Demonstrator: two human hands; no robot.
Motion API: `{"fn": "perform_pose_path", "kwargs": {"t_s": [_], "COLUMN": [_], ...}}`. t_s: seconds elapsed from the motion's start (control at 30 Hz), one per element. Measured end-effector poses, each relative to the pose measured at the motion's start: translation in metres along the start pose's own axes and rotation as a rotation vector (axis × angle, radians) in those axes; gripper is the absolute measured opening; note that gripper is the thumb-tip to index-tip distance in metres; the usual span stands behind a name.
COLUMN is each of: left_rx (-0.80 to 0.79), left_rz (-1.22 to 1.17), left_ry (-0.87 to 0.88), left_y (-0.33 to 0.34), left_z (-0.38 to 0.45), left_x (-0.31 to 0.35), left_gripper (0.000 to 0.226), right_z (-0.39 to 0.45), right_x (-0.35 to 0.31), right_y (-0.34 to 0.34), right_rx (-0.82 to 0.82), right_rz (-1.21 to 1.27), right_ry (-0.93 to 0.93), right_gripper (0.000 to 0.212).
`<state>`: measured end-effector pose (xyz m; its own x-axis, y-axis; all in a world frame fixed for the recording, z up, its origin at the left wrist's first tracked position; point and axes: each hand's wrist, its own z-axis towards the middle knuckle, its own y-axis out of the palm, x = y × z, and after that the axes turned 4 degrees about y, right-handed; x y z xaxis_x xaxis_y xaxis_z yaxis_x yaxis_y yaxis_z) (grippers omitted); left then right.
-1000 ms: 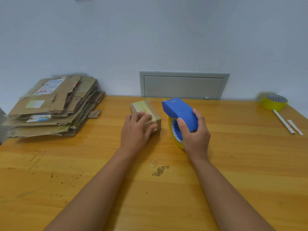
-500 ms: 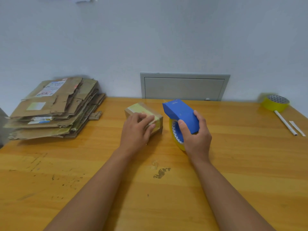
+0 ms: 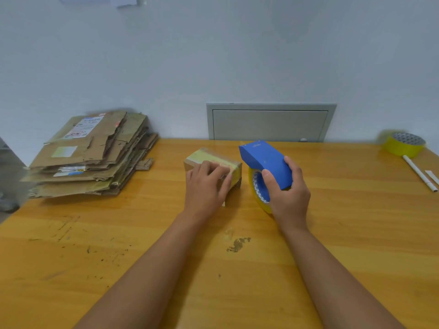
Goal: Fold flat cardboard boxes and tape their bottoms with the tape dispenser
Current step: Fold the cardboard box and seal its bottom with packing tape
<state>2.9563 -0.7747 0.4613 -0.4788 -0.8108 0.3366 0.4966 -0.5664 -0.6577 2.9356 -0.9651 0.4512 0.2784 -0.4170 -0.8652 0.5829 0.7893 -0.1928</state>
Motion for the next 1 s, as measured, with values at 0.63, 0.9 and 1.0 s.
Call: {"fn": "perform_pose_path", "kwargs": {"t_s": [0.63, 0.9, 1.0], "left_rx": [-0.224, -0.177, -0.126], "left_rz": [-0.001, 0.032, 0.017], "left_ry": [0.114, 0.028, 0.016], "left_y": [-0.021, -0.013, -0.011], "left_z": [0.008, 0.008, 0.011], "left_x": [-0.015, -0.012, -0.006], "left_gripper": [0.035, 0.037, 0.028], "right_z": [0.0, -0.001, -0.001], "right_x": [-0.001, -0.002, -0.002], "right_y": [-0.001, -0.001, -0.001], "right_rx": [-0.005, -0.002, 0.0], "right_rz": [0.002, 0.011, 0.017], "right_ry": [0.002, 0.01, 0.019], "right_gripper": [0.067, 0.067, 0.068]}}
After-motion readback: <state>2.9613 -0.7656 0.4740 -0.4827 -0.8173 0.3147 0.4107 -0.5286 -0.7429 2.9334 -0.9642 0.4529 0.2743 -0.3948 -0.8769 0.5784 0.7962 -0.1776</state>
